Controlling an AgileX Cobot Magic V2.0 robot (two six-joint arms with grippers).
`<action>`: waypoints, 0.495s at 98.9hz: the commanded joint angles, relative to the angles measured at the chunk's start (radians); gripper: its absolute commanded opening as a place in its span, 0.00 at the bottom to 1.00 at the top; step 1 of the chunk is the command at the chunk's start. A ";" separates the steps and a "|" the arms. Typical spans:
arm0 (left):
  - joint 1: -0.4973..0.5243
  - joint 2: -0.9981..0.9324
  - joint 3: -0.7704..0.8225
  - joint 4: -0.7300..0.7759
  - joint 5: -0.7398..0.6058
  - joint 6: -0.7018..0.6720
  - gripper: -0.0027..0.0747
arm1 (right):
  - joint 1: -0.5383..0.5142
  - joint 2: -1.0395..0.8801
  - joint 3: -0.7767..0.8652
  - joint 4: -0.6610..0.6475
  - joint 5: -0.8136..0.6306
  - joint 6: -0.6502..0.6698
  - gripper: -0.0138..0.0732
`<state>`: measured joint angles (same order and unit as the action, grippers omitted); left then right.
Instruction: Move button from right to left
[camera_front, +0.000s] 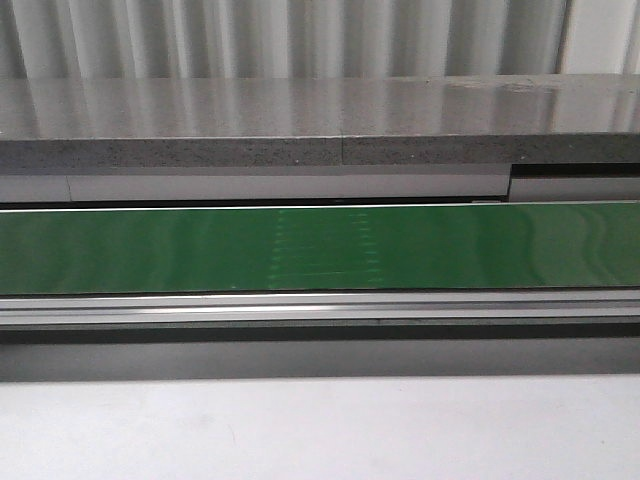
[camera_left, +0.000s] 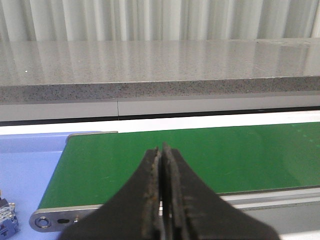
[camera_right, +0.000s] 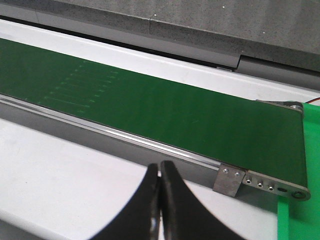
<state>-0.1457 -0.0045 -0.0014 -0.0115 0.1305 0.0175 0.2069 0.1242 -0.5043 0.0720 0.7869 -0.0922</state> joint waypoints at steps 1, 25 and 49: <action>0.002 -0.035 0.025 -0.005 -0.086 -0.005 0.01 | 0.000 0.013 -0.021 -0.004 -0.076 -0.006 0.08; 0.002 -0.035 0.025 -0.005 -0.086 -0.005 0.01 | -0.022 0.013 0.027 -0.004 -0.175 -0.006 0.08; 0.002 -0.035 0.025 -0.005 -0.086 -0.005 0.01 | -0.201 0.013 0.239 -0.007 -0.610 0.012 0.08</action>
<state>-0.1457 -0.0045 -0.0014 -0.0115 0.1305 0.0175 0.0697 0.1242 -0.3108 0.0720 0.4147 -0.0863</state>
